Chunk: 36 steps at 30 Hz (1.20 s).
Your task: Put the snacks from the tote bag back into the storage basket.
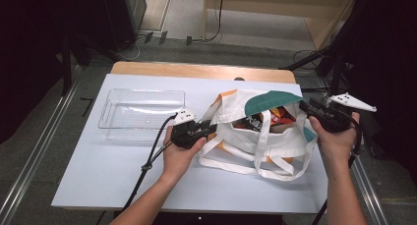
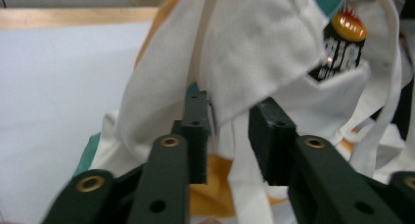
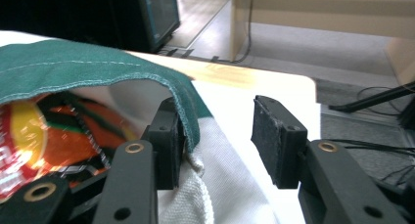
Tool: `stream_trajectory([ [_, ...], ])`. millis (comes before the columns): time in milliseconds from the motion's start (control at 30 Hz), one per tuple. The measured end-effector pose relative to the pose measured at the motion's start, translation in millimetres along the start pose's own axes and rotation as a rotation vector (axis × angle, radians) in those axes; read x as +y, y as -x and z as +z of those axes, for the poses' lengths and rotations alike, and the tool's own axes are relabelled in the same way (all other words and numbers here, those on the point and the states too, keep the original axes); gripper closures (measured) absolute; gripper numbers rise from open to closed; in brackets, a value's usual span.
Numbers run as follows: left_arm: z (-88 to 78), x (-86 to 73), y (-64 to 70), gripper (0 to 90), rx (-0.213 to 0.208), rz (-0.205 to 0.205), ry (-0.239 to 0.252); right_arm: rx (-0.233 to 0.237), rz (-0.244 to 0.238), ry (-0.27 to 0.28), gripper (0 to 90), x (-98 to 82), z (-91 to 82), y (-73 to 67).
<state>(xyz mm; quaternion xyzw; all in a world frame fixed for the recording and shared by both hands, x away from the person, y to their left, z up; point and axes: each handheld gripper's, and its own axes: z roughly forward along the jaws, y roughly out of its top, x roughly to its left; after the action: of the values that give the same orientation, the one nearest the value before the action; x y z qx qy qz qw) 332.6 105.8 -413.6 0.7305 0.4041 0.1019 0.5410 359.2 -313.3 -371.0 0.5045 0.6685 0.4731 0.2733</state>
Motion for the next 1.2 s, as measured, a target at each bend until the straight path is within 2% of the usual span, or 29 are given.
stream_trajectory([
  [67, 0.3, 1.2, 0.5, 57.7, 0.002, -0.005, 0.005, 0.011, 0.003, -0.007, 56.4, -1.9, -2.9, -1.2],
  [167, 6.8, 3.4, 1.2, 52.6, -0.015, -0.021, -0.020, 0.042, 0.059, -0.027, 56.8, -13.2, -12.0, -4.0],
  [200, 10.1, 2.9, 1.8, 51.4, -0.023, -0.017, -0.041, 0.052, 0.072, -0.030, 59.2, -15.5, -13.2, -4.3],
  [233, 14.5, 1.7, 3.3, 51.6, -0.024, -0.013, -0.063, 0.056, 0.075, -0.030, 66.0, -18.4, -14.3, -4.7],
  [267, 14.5, 1.7, 3.3, 56.7, -0.024, -0.013, -0.063, 0.056, 0.075, -0.030, 66.0, -18.4, -14.3, -4.7],
  [300, 18.7, 0.3, 4.7, 65.1, 0.006, 0.008, -0.104, 0.073, 0.072, -0.037, 80.7, -22.9, -14.1, -6.1],
  [333, 18.7, 0.3, 4.7, 78.7, 0.006, 0.008, -0.104, 0.071, 0.070, -0.038, 81.4, -23.2, -13.4, -6.8],
  [367, 20.5, -1.2, 2.1, 89.9, 0.033, -0.011, -0.143, 0.052, 0.062, -0.035, 82.1, -21.9, -12.3, -7.3],
  [433, 20.8, -1.7, 0.4, 90.0, 0.042, -0.007, -0.162, 0.022, 0.053, -0.022, 82.5, -15.6, -12.0, -8.5],
  [533, 20.1, -2.0, 0.4, 90.0, 0.045, 0.004, -0.167, -0.067, -0.024, 0.028, 82.5, -3.3, -11.1, -9.8],
  [567, 18.7, -1.9, 0.7, 90.0, 0.040, 0.010, -0.169, -0.088, -0.031, 0.032, 82.5, -0.6, -8.9, -8.8],
  [600, 18.6, -2.0, 0.6, 90.0, 0.042, 0.012, -0.169, -0.088, -0.027, 0.027, 82.5, 0.2, -4.9, -7.2],
  [667, 18.6, -2.3, 0.2, 90.0, 0.040, 0.009, -0.167, -0.092, -0.030, -0.003, 82.3, -2.9, 6.5, -6.1],
  [700, 19.5, -3.5, -1.1, 90.0, 0.032, -0.006, -0.164, -0.099, -0.041, -0.052, 82.0, -7.2, 15.5, -5.5],
  [733, 19.8, -3.8, -1.3, 90.0, 0.032, -0.006, -0.165, -0.071, -0.026, -0.088, 82.1, -11.2, 22.0, -2.8],
  [800, 19.5, -4.0, -1.2, 90.0, 0.020, -0.010, -0.160, 0.001, 0.038, -0.144, 81.9, -20.5, 32.2, 3.1],
  [833, 19.4, -4.0, -0.9, 90.0, 0.018, -0.009, -0.159, 0.025, 0.063, -0.160, 81.5, -24.2, 34.6, 4.6],
  [867, 19.4, -4.0, -0.9, 90.0, 0.018, -0.009, -0.159, 0.025, 0.063, -0.160, 81.5, -24.2, 34.6, 4.6],
  [900, 19.2, -3.8, -0.6, 90.0, 0.020, -0.011, -0.155, 0.056, 0.096, -0.145, 72.8, -26.7, 32.2, 7.8],
  [933, 18.8, -3.4, -1.2, 90.0, 0.018, -0.018, -0.150, 0.056, 0.096, -0.145, 72.8, -26.7, 32.2, 7.8],
  [967, 17.6, -2.1, -2.7, 89.9, 0.011, -0.030, -0.141, 0.025, 0.118, -0.080, 55.1, -23.8, 21.2, 9.0],
  [1000, 17.6, -2.1, -2.7, 89.6, 0.011, -0.030, -0.141, 0.025, 0.118, -0.080, 55.1, -23.8, 21.2, 9.0],
  [1033, 16.4, -1.0, -2.8, 89.3, 0.003, -0.032, -0.128, 0.001, 0.124, -0.022, 48.5, -18.7, 4.3, 8.1],
  [1100, 15.7, -0.4, -1.8, 88.7, -0.002, -0.031, -0.118, -0.010, 0.115, 0.025, 46.9, -16.4, -14.0, 2.9],
  [1200, 16.3, -0.4, -1.2, 88.5, -0.002, -0.034, -0.113, -0.040, 0.077, 0.054, 46.7, -20.5, -31.5, -12.8],
])
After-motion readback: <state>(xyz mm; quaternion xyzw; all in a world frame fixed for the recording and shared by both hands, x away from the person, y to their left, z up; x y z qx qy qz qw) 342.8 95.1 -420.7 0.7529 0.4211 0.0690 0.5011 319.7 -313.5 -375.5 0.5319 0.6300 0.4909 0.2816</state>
